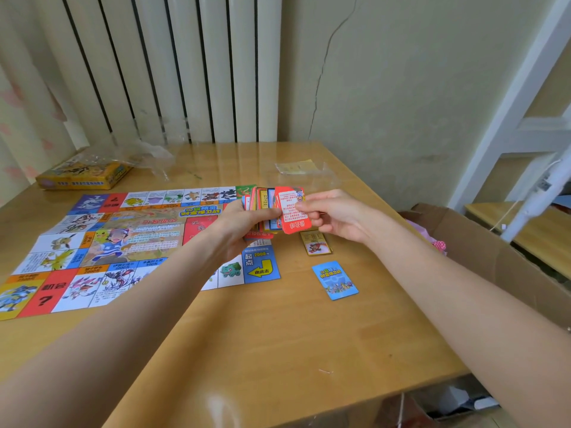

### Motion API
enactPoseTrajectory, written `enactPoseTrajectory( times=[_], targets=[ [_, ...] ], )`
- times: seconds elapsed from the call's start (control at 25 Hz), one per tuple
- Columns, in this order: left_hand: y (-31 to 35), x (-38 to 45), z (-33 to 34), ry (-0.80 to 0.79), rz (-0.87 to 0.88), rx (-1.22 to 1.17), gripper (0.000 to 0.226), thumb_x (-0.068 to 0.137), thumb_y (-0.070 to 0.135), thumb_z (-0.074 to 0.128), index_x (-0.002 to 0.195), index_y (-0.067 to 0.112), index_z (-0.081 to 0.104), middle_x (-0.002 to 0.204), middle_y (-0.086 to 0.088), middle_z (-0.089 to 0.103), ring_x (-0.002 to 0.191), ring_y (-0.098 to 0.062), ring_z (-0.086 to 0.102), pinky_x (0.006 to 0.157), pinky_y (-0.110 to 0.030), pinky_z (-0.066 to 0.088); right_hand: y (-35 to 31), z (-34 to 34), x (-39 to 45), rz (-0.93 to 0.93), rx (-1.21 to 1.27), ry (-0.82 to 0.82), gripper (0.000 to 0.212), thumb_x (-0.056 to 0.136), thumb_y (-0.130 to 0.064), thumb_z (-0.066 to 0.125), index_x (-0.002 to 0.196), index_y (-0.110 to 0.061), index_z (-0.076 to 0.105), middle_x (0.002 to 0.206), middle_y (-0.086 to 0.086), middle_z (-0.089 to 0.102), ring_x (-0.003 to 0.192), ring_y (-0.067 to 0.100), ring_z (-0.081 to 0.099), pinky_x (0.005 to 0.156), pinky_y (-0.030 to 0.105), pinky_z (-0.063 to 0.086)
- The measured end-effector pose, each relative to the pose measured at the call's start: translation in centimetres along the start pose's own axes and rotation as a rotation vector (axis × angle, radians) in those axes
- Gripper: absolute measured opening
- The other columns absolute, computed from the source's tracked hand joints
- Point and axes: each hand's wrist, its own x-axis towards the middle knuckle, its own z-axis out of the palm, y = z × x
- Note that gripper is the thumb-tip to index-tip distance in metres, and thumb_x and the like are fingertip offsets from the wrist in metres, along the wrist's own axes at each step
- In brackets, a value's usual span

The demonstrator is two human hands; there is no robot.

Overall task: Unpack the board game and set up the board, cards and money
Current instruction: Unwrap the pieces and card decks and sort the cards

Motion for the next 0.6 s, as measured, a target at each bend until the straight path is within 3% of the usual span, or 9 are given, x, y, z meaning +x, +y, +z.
enactPoseTrajectory(
  times=[0.08,0.16,0.24,0.32,0.36,0.44,0.52,0.6],
  targets=[
    [0.0,0.2,0.0,0.021,-0.021,-0.049,0.014,0.083,0.006,0.066,0.097,0.007,0.064,0.078,-0.005,0.07,0.057,-0.01,0.068,0.055,-0.021,0.055,0.0,0.2,0.1,-0.016,0.035,0.024,0.015,0.083,-0.005,0.065,0.098,-0.006,0.062,0.044,-0.005,0.045,0.036,0.004,0.038,0.033,0.015,0.026],
    [-0.1,0.7,-0.7,0.095,-0.048,-0.113,0.022,0.083,0.007,0.067,0.104,0.006,0.061,0.073,-0.004,0.071,0.056,-0.011,0.068,0.05,-0.02,0.054,-0.3,0.0,0.1,-0.06,0.165,0.041,0.005,0.087,-0.003,0.06,0.091,-0.005,0.06,0.045,-0.003,0.056,0.037,0.007,0.05,0.035,0.016,0.035],
    [-0.2,1.6,-1.8,0.162,-0.076,-0.14,0.038,0.082,0.007,0.068,0.117,0.003,0.056,0.08,-0.008,0.07,0.062,-0.016,0.068,0.054,-0.024,0.054,-0.8,-0.8,0.3,-0.094,0.377,-0.011,0.014,0.092,-0.007,0.048,0.087,-0.003,0.061,0.062,0.007,0.069,0.056,0.014,0.066,0.052,0.018,0.052],
    [-0.3,2.1,-2.7,0.195,-0.105,-0.148,0.045,0.082,0.008,0.067,0.124,0.003,0.053,0.085,-0.01,0.068,0.061,-0.018,0.068,0.049,-0.024,0.053,-1.2,-1.3,0.8,-0.086,0.443,-0.064,0.031,0.094,-0.017,0.038,0.087,-0.001,0.064,0.075,0.011,0.072,0.069,0.018,0.067,0.069,0.024,0.054],
    [-0.3,2.3,-3.0,0.2,-0.116,-0.149,0.045,0.082,0.008,0.067,0.125,0.003,0.052,0.085,-0.01,0.068,0.061,-0.018,0.068,0.045,-0.022,0.052,-1.2,-1.0,1.1,-0.085,0.389,-0.061,0.033,0.095,-0.02,0.038,0.084,-0.002,0.064,0.077,0.011,0.071,0.071,0.017,0.066,0.069,0.024,0.053],
    [-0.3,2.6,-3.1,0.2,-0.13,-0.137,0.046,0.083,0.008,0.067,0.126,0.002,0.051,0.086,-0.011,0.067,0.068,-0.02,0.067,0.044,-0.022,0.052,-0.6,0.2,2.6,-0.105,0.122,-0.009,0.019,0.092,-0.012,0.052,0.077,-0.006,0.062,0.082,0.011,0.066,0.078,0.018,0.063,0.069,0.023,0.053],
    [-0.5,3.2,-2.9,0.21,-0.148,-0.121,0.049,0.083,0.007,0.067,0.128,0.003,0.048,0.086,-0.011,0.066,0.069,-0.021,0.065,0.046,-0.023,0.053,0.4,1.6,4.4,-0.13,-0.2,0.109,0.017,0.084,0.0,0.063,0.075,-0.015,0.059,0.096,0.014,0.063,0.093,0.025,0.061,0.082,0.032,0.052],
    [-0.5,4.0,-2.6,0.217,-0.171,-0.132,0.051,0.082,0.006,0.067,0.129,0.003,0.046,0.087,-0.011,0.066,0.069,-0.021,0.065,0.054,-0.026,0.054,0.9,2.4,5.6,-0.139,-0.41,0.289,0.019,0.081,-0.003,0.066,0.088,-0.018,0.057,0.109,0.011,0.06,0.103,0.027,0.058,0.086,0.034,0.049]
  ],
)
